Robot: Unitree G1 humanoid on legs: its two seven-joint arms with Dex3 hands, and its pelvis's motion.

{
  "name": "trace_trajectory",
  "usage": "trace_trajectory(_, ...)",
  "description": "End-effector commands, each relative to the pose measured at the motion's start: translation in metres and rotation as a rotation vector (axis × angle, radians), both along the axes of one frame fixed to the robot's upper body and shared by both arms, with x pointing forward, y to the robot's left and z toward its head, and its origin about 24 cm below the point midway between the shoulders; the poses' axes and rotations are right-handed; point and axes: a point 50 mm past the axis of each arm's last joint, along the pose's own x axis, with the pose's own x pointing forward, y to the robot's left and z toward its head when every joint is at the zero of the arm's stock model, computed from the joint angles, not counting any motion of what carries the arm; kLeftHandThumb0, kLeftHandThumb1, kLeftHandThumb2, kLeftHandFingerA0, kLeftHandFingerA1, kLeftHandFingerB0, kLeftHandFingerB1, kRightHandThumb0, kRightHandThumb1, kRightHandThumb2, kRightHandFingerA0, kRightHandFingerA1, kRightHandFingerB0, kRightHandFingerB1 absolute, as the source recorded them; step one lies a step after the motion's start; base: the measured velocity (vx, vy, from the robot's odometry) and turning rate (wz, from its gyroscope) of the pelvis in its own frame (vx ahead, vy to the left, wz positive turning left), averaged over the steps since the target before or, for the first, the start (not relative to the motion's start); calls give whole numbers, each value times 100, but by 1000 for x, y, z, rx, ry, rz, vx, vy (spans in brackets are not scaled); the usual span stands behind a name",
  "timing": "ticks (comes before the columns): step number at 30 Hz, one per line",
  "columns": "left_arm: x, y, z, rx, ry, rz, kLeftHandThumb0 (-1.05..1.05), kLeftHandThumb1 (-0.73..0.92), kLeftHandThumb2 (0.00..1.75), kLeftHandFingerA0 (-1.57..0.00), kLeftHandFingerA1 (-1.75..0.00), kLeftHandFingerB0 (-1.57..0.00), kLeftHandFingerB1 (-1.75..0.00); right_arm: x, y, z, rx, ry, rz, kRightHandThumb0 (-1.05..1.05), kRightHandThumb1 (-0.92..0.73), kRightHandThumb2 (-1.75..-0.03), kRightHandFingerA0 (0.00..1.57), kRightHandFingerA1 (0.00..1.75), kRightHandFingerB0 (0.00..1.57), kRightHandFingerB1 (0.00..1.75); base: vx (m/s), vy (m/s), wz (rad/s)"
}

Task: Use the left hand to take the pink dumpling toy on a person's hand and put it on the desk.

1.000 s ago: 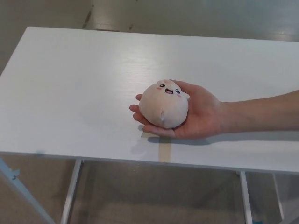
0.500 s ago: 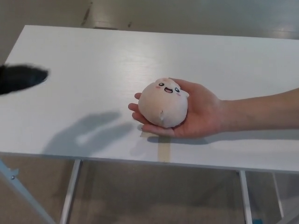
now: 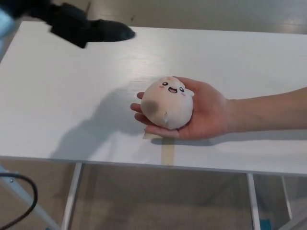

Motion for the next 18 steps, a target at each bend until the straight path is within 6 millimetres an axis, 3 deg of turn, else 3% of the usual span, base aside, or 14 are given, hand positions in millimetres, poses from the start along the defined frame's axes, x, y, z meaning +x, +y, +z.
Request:
trace_trajectory(1, 37, -35, -36, 489, 20, 209, -67, 40, 71, -24, -42, -15, -35, -1, -3, 0, 10, 8, 11, -20, -69, -60, 64, 45, 52, 42, 0, 0, 0)
trace_trajectory(12, 54, -64, -83, 688, 83, 229, -68, 40, 71, -20, -40, -15, -35, 3, 0, 1, 5, 2, 18, -21, -70, -61, 65, 45, 54, 43, 0, 0, 0)
trace_trajectory(13, 56, -70, -95, 730, 112, 225, -68, 40, 71, -19, -40, -14, -35, 3, 0, 2, 3, 1, 25, -20, -70, -61, 65, 46, 54, 43, 0, 0, 0)
trace_trajectory(18, 58, -78, -106, 789, 140, 225, -67, 40, 70, -19, -40, -13, -35, 3, 0, 2, -9, 7, 41, -18, -69, -61, 66, 46, 55, 43, 0, 0, 0)
